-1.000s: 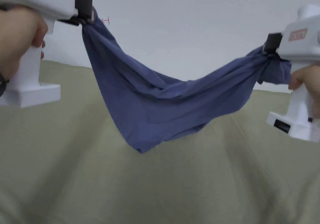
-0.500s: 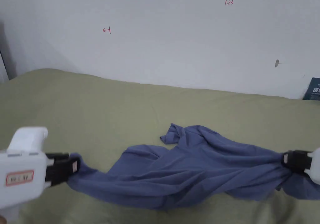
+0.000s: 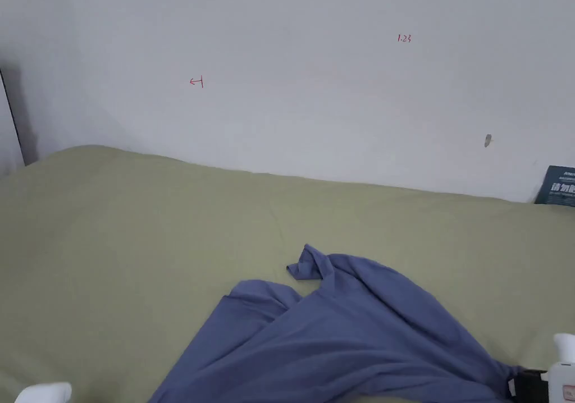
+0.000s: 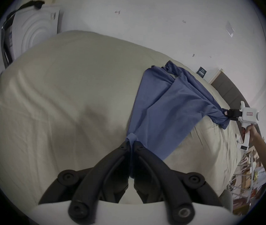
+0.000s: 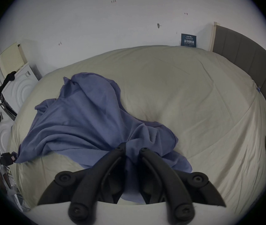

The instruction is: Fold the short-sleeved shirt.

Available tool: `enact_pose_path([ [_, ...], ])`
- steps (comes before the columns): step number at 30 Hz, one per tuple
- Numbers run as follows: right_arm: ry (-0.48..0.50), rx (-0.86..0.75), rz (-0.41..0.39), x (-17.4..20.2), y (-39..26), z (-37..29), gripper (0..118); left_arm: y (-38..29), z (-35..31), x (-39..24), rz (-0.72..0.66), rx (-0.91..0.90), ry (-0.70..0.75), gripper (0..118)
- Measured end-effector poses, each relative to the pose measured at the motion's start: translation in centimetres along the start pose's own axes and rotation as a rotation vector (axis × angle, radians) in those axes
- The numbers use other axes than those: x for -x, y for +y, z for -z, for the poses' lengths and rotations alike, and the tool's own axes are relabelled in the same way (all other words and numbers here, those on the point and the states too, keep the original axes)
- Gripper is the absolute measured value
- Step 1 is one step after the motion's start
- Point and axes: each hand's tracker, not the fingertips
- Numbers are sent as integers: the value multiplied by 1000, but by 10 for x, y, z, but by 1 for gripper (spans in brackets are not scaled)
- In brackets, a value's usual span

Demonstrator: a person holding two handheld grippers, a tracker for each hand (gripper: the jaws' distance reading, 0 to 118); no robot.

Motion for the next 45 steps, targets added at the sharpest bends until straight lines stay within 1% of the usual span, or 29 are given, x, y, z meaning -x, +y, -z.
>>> enact_pose_path([
  [2, 21, 1, -8, -6, 0, 1, 14, -6, 2, 8, -6, -6, -12, 3],
  [3, 27, 4, -7, -8, 1, 1, 20, -7, 2, 11, -8, -6, -21, 3],
  [4, 26, 8, -3, -10, 3, 1, 35, -8, 1, 11, -12, -12, -21, 5],
  [5, 30, 24, 9, -13, 5, -2, 58, -8, -1, 11, -22, -17, -14, 13],
  [6, 62, 48, 22, -15, 6, -7, 81, -7, -7, 9, -21, -25, 50, 37],
  [7, 90, 34, 31, -16, 5, -18, 81, -5, -13, 7, -14, -27, 75, 63],
  [8, 83, 13, 20, -14, 6, -32, 80, -2, -23, 4, -6, -40, 73, 83],
  [9, 56, -23, -24, -10, 7, -47, 81, 1, -35, 0, 6, -76, 73, 89],
  [11, -9, -101, -106, 4, 5, -81, 81, 11, -58, -16, 36, -140, 90, 89],
  [14, -168, -192, -158, 41, -8, -126, 81, 25, -85, -61, 90, -229, 127, 89],
  [15, -180, -230, -162, 59, -19, -142, 81, 27, -93, -80, 122, -263, 126, 89],
  [17, -130, -313, -127, 83, -43, -170, 81, 23, -106, -116, 195, -319, 143, 89],
  [20, -30, -369, -96, 113, -88, -205, 79, 2, -122, -165, 269, -383, 145, 88],
  [21, -12, -356, -95, 121, -103, -214, 69, -9, -127, -179, 262, -377, 145, 87],
  [22, 12, -333, -107, 126, -115, -219, 54, -19, -130, -188, 266, -373, 141, 82],
  [23, -1, -324, -104, 132, -128, -224, 25, -32, -134, -199, 280, -361, 130, 66],
  [24, -10, -314, -97, 137, -141, -229, 2, -46, -137, -208, 320, -341, 99, 19],
  [25, -20, -312, -94, 140, -153, -232, 2, -59, -138, -215, 346, -328, 85, 0],
  [26, -49, -321, -94, 145, -166, -238, 2, -75, -138, -218, 369, -317, 121, 0],
  [27, -36, -303, -104, 147, -175, -241, 2, -91, -141, -222, 393, -330, 146, 0],
  [30, -7, -271, -145, 154, -203, -248, 2, -135, -146, -216, 338, -279, 84, 0],
  [33, 5, -253, -166, 159, -217, -250, 2, -163, -147, -205, 308, -240, 114, 0],
  [35, 31, -242, -165, 159, -217, -249, 2, -166, -144, -192, 286, -205, 128, 0],
  [38, 35, -254, -166, 160, -209, -250, 2, -154, -144, -176, 230, -192, 133, 0],
  [41, 56, -262, -150, 153, -197, -251, 2, -118, -138, -147, 166, -152, 59, 0],
  [42, 59, -266, -144, 151, -194, -251, 2, -102, -132, -136, 125, -125, 49, 3],
  [43, 62, -271, -142, 148, -191, -251, 2, -86, -123, -119, 82, -95, 41, 17],
  [44, 64, -274, -140, 145, -188, -250, 2, -74, -117, -106, 41, -72, 44, 44],
  [45, 67, -272, -137, 143, -184, -248, 2, -61, -105, -91, 22, -51, 61, 90],
])
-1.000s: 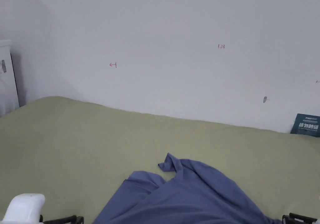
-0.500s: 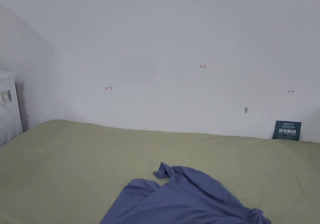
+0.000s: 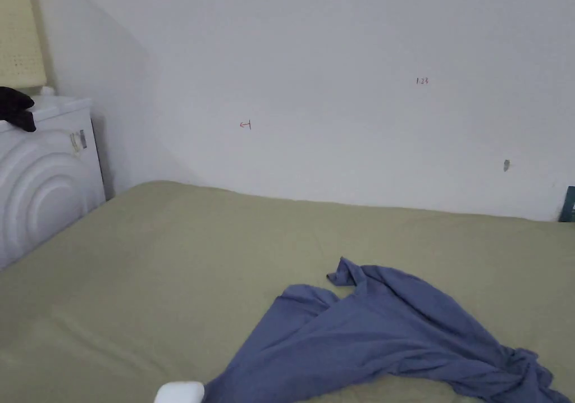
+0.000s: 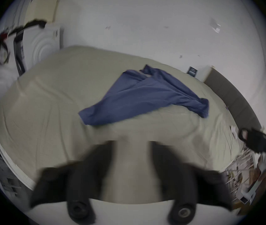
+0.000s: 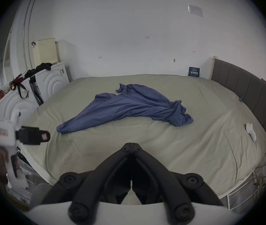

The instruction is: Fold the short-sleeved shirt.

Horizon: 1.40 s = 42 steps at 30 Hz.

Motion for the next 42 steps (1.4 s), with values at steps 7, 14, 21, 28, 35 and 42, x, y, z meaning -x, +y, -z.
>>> enact_pose_path([
  [7, -11, 43, 22, -20, 4, 21, 2, 39, 65, 58, -37, 1, 136, 118],
  [14, -16, 79, 44, -29, 5, 43, 2, 48, 108, 53, 23, 69, 152, 117],
  [21, 5, 86, 29, -21, 4, 50, 2, 32, 115, 48, 25, 64, 122, 1],
  [28, 17, 63, 0, -27, 29, 69, 2, 33, 100, 49, 23, -15, 123, 1],
  [35, 138, -4, -86, -51, 138, 180, 34, 31, 107, 50, 14, 0, 102, 1],
  [42, 141, 319, -314, -55, 249, 394, 114, 27, 117, 46, 21, 22, 111, 1],
])
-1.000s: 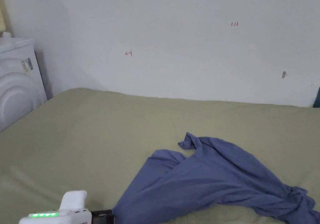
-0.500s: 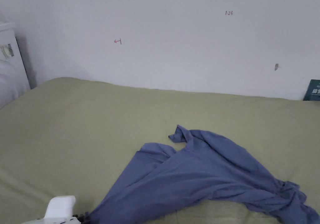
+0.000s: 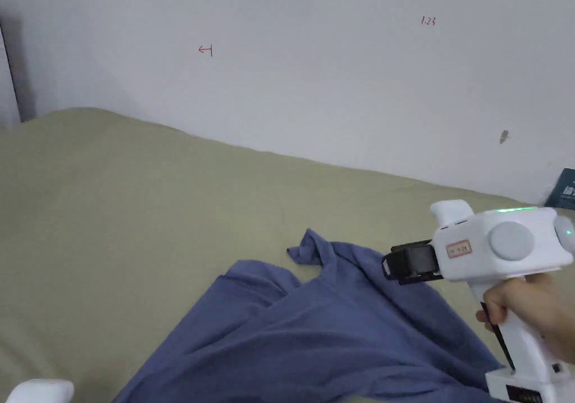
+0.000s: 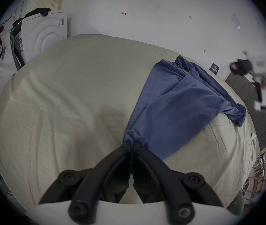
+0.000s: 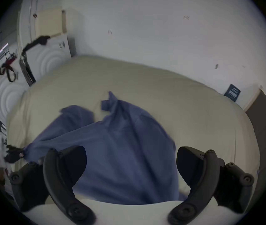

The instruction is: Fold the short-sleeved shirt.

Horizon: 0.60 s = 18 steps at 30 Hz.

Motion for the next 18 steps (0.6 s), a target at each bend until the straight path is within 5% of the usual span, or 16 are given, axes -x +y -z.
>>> enact_pose_path([
  [3, -148, 36, -101, -7, 36, 59, 113, -2, 3, -1, -2, 1, 3, 1],
  [5, -114, -7, -161, -3, 48, 82, 112, -3, 2, 0, -6, 4, 4, 1],
  [8, 13, 79, -92, -1, 59, 118, 110, -3, 4, 2, -24, 2, 2, 1],
  [11, -55, 103, -139, -2, 60, 146, 110, -4, 6, 2, -15, 3, 6, 1],
  [14, -80, 165, -85, -6, 54, 161, 107, -6, 7, 5, -24, 2, 1, 1],
  [16, -33, 205, -33, -7, 50, 161, 67, -6, 9, 6, -28, 0, -6, 1],
  [17, -18, 167, -45, -6, 47, 157, 27, -6, 9, 7, -29, -2, -10, 1],
  [18, -5, 100, -62, -3, 44, 152, 4, -6, 8, 9, -32, -2, -13, 1],
])
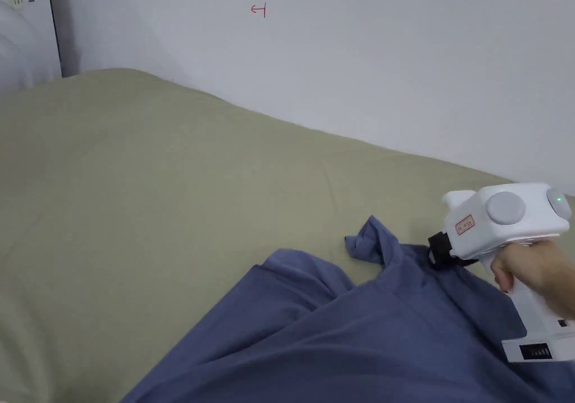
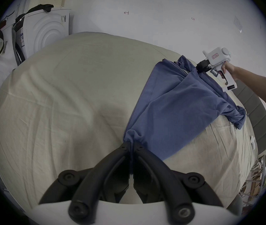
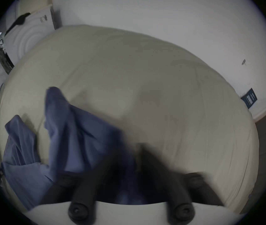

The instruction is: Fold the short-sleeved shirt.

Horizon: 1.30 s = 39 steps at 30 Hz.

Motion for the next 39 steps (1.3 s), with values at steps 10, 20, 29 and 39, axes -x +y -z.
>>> enact_pose_path([
  [10, 91, -298, 105, 13, -9, -110, 4, 15, -14, -2, 6, -13, -33, 1],
  [20, 2, -502, 97, 1, -1, -251, 4, 101, -66, -18, 91, -176, -130, 1],
  [29, -109, -755, 165, -25, 16, -360, 4, 225, -115, -43, 192, -306, -136, 1],
  [39, -270, -929, 202, -67, 57, -421, 4, 367, -129, -56, 230, -393, -55, 1],
])
